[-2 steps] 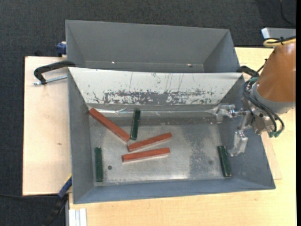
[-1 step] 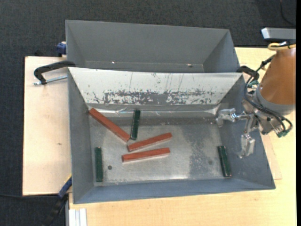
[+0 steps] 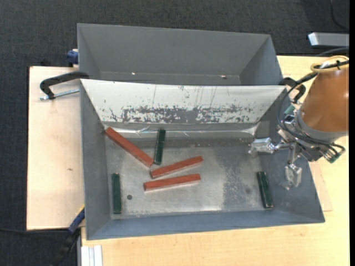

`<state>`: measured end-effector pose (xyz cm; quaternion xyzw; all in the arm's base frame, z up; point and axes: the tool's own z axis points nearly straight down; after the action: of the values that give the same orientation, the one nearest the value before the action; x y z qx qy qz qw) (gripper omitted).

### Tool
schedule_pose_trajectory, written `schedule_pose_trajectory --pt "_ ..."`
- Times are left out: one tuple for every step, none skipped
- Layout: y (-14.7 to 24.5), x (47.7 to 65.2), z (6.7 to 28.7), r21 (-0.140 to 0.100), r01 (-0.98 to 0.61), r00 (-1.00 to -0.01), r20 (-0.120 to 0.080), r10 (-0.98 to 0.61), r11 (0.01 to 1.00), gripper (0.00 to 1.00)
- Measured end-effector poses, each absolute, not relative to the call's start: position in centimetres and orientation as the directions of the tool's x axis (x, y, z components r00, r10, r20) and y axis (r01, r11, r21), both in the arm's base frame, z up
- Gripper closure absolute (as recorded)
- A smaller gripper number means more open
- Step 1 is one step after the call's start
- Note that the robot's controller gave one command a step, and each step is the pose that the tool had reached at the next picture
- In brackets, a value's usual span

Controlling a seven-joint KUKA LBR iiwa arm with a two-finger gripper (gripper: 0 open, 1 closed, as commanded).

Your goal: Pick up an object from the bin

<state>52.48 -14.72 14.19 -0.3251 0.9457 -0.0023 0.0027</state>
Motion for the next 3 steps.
schedule_pose_trajectory --pt "-14.6 55.6 8.8 -0.007 -0.689 -0.725 -0.006 -0.689 0.725 0.0" --pt "-13.7 55.1 7.1 0.002 -0.766 -0.642 -0.007 -0.766 0.642 0.0" --pt "-14.8 51.4 7.2 -0.006 -0.936 -0.352 -0.011 -0.936 0.352 1.0"
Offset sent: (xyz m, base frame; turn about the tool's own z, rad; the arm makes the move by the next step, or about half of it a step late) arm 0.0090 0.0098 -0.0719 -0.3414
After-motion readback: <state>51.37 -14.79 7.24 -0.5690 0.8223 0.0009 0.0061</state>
